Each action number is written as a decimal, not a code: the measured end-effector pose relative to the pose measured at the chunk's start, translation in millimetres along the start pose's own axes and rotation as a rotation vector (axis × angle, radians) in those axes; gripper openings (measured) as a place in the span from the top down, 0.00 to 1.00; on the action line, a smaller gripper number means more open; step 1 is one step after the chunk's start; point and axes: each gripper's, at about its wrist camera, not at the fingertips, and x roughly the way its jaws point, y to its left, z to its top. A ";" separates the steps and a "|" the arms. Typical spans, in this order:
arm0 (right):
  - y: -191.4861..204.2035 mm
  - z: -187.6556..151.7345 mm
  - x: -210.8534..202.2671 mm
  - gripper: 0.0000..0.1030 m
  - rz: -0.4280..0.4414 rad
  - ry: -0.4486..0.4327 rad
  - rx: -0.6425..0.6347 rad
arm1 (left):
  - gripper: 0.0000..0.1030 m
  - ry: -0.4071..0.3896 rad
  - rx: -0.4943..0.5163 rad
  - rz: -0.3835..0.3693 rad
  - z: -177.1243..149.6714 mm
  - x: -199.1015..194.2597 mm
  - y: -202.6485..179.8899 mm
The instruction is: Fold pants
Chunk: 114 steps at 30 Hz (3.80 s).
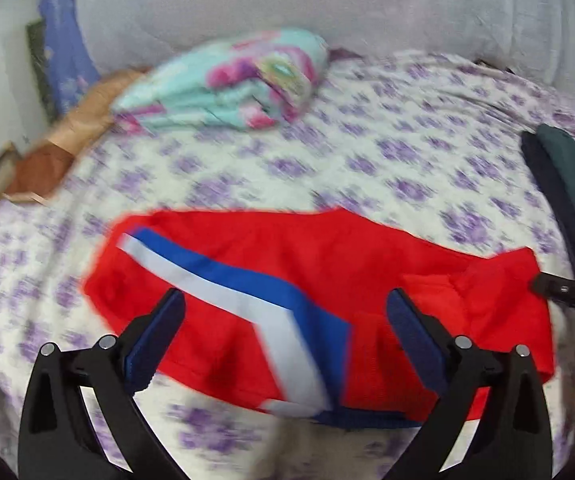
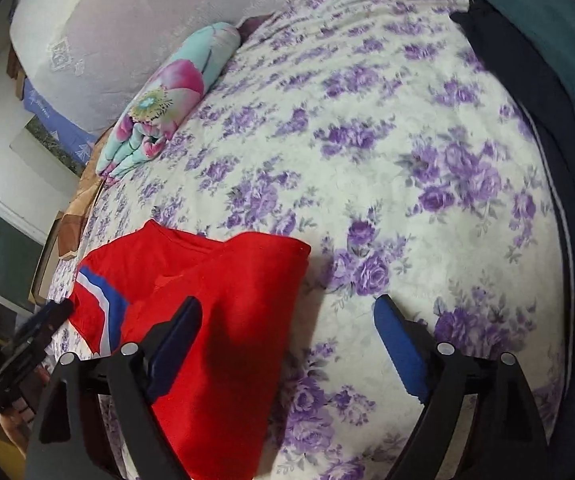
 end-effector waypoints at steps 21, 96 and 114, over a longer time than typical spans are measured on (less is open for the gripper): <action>1.5 -1.7 0.4 0.11 0.038 0.009 0.020 | 0.05 0.319 -0.168 -0.332 -9.3 66.2 -28.1; 30.5 -11.6 2.6 0.10 0.016 -0.051 -0.135 | 0.89 0.235 -0.198 -0.270 -9.1 28.2 -13.6; 51.7 -19.3 -10.6 0.10 0.055 -0.130 -0.226 | 0.40 0.234 -0.107 -0.197 -8.7 54.1 -26.4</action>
